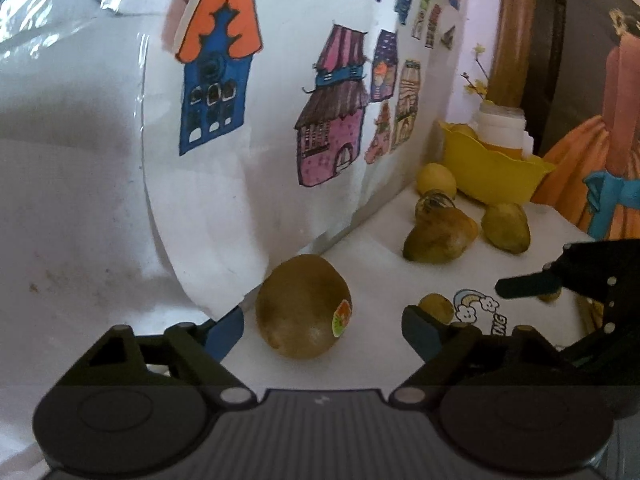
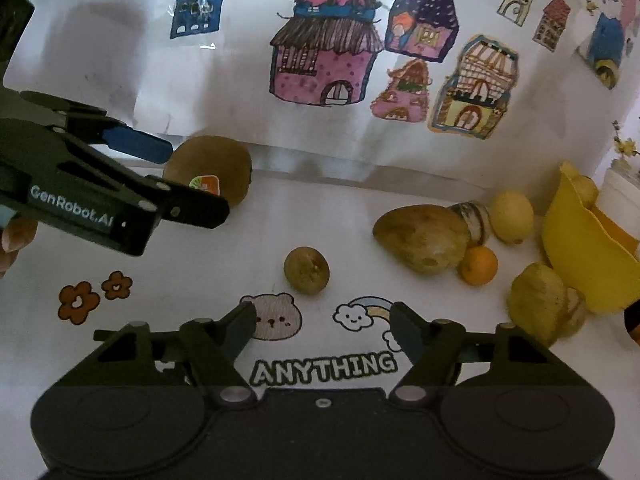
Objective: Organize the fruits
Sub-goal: 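Close left tool on the brown kiwi while right tool closes on the small brown fruit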
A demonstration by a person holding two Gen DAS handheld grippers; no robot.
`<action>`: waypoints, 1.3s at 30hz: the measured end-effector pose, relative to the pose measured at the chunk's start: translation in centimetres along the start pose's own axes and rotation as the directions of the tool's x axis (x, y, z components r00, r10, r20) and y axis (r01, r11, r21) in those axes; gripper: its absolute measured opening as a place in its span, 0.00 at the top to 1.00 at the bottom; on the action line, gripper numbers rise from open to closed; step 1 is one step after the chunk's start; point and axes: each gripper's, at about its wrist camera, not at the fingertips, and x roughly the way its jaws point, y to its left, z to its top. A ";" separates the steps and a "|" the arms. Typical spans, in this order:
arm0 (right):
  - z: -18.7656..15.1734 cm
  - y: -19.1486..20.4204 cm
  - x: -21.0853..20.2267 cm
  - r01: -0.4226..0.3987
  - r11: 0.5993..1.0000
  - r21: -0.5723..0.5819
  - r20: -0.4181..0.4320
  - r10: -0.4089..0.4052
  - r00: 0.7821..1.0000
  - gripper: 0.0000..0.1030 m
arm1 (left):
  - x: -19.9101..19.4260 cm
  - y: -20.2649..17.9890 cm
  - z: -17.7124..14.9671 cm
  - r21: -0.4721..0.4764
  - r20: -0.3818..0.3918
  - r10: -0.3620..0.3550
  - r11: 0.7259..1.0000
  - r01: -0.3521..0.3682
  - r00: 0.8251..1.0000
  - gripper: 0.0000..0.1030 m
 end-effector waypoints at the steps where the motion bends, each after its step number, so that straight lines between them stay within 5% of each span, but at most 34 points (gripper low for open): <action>1: 0.0 0.0 0.2 -0.003 1.000 0.001 0.003 0.003 1.000 0.28 | 0.2 0.1 0.0 -0.009 -0.001 0.001 1.000 -0.001 1.000 0.16; 10: 0.8 -0.4 1.6 -0.017 0.999 0.034 0.019 0.016 1.000 0.34 | 1.7 0.8 0.3 -0.060 -0.032 0.031 0.998 -0.033 0.999 0.25; 26: 1.8 -1.6 3.3 -0.104 0.985 0.136 0.018 0.103 0.995 0.72 | 2.5 1.0 0.6 -0.086 -0.035 0.035 0.996 -0.038 0.999 0.41; 39: 0.8 -0.3 1.7 -0.074 0.980 0.182 -0.005 0.076 0.997 0.72 | 0.9 0.6 -0.3 -0.073 -0.046 -0.021 0.997 0.017 0.999 0.43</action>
